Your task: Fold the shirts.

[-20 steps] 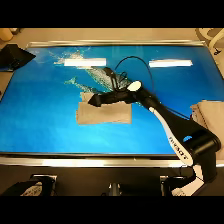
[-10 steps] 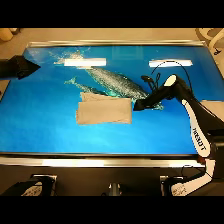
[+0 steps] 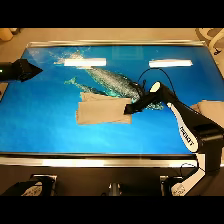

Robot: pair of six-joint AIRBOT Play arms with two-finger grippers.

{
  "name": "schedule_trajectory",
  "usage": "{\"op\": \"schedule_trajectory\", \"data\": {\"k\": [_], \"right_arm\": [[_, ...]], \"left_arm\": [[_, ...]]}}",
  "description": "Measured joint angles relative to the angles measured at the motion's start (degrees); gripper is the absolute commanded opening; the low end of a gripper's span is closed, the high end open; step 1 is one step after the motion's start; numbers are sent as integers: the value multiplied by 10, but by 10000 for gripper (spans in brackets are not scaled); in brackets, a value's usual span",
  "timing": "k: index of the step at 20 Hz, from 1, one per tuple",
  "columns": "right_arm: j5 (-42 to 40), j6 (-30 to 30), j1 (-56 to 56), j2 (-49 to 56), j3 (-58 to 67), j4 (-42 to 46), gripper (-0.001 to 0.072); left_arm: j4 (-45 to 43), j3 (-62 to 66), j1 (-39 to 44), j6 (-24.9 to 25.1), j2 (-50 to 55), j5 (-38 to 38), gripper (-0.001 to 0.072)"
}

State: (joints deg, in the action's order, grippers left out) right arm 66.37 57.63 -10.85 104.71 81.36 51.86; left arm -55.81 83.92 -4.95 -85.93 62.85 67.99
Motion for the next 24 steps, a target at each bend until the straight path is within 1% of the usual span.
{"op": "schedule_trajectory", "data": {"k": [3, 7, 11, 14, 20, 24], "right_arm": [[-11, 4, 1, -1, 6, -8, 20], [4, -22, 53, -36, 56, -20, 20], [42, -28, 174, -100, 128, -31, 21], [75, -16, 288, -148, 166, -31, 21], [149, 32, 497, -203, 191, 11, 21], [182, 61, 594, -230, 194, 20, 21]], "left_arm": [[1, 0, 0, 0, 0, 0, 31], [3, 0, 0, -2, 0, 0, 31], [3, 0, 0, -1, 0, 0, 31], [6, 0, 0, -1, 0, 0, 31], [50, 0, 1, 31, -2, 0, 31], [61, 0, 9, 52, -2, 0, 31]]}}
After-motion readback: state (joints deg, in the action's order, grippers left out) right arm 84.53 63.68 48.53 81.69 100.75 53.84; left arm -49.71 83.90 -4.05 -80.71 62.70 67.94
